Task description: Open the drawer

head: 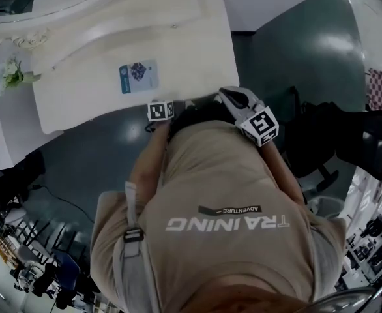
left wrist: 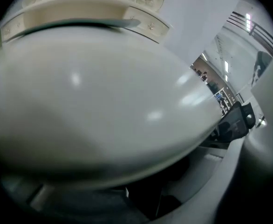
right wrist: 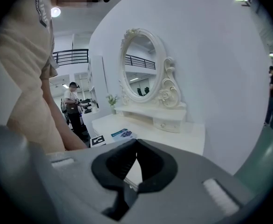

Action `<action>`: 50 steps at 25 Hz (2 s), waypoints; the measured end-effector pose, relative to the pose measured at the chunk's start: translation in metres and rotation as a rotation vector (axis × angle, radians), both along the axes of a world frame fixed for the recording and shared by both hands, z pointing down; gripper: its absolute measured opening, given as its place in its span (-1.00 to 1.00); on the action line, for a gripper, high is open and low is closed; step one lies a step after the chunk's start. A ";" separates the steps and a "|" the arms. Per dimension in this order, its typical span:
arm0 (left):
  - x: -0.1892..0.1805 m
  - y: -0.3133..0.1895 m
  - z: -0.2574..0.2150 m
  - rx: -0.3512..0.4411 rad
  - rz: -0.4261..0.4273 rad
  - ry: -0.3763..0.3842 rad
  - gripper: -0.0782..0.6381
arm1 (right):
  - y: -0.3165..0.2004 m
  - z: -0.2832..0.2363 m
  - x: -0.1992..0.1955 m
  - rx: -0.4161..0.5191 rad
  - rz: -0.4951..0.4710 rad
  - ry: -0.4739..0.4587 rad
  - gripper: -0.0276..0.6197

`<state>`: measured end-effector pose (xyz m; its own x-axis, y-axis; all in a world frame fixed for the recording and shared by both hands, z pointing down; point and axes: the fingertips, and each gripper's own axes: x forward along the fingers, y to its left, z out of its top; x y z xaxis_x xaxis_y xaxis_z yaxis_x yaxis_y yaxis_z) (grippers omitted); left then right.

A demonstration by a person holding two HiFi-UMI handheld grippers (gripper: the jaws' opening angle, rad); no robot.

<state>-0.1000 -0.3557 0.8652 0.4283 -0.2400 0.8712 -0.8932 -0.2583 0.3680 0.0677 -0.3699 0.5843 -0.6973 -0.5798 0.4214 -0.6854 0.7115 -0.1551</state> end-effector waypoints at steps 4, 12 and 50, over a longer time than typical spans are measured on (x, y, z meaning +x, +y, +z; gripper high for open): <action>-0.002 -0.002 -0.002 0.006 0.006 0.003 -0.38 | -0.002 -0.006 0.001 0.023 0.002 0.027 -0.91; -0.001 0.025 -0.009 0.018 0.005 0.024 -0.38 | 0.029 -0.003 -0.009 0.013 -0.013 0.012 -0.91; 0.012 0.199 -0.001 -0.060 -0.055 -0.079 -0.39 | 0.202 0.009 0.019 -0.025 -0.119 -0.146 -0.91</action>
